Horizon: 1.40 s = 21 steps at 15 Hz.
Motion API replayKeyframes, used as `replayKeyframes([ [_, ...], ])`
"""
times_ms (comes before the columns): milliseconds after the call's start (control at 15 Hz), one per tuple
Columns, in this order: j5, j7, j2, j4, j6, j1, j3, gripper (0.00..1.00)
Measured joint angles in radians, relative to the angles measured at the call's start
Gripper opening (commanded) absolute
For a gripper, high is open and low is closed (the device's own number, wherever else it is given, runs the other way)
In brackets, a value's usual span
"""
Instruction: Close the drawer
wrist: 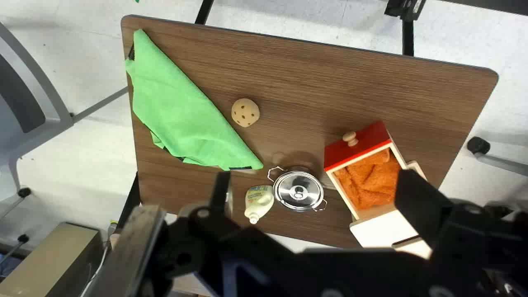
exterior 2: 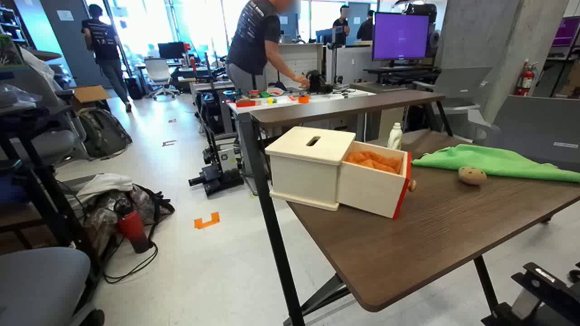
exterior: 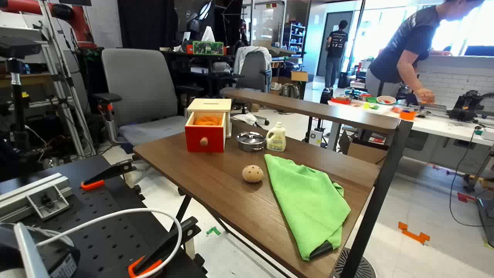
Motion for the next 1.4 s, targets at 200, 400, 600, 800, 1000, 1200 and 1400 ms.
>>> replayKeyframes([
  [200, 0.000, 0.003, 0.001, -0.001, 0.000, 0.000, 0.000, 1.00],
  [400, 0.027, 0.026, 0.031, -0.013, 0.033, 0.005, -0.002, 1.00],
  [600, 0.114, -0.008, 0.124, -0.017, 0.057, 0.030, -0.028, 1.00],
  [800, 0.168, -0.173, 0.258, -0.002, 0.086, 0.064, -0.082, 1.00],
  [1000, 0.139, -0.328, 0.424, 0.035, 0.161, 0.064, -0.096, 1.00],
  [1200, 0.068, -0.416, 0.603, 0.088, 0.240, 0.063, -0.092, 1.00],
  [1400, 0.020, -0.453, 0.760, 0.129, 0.330, 0.062, -0.082, 1.00],
])
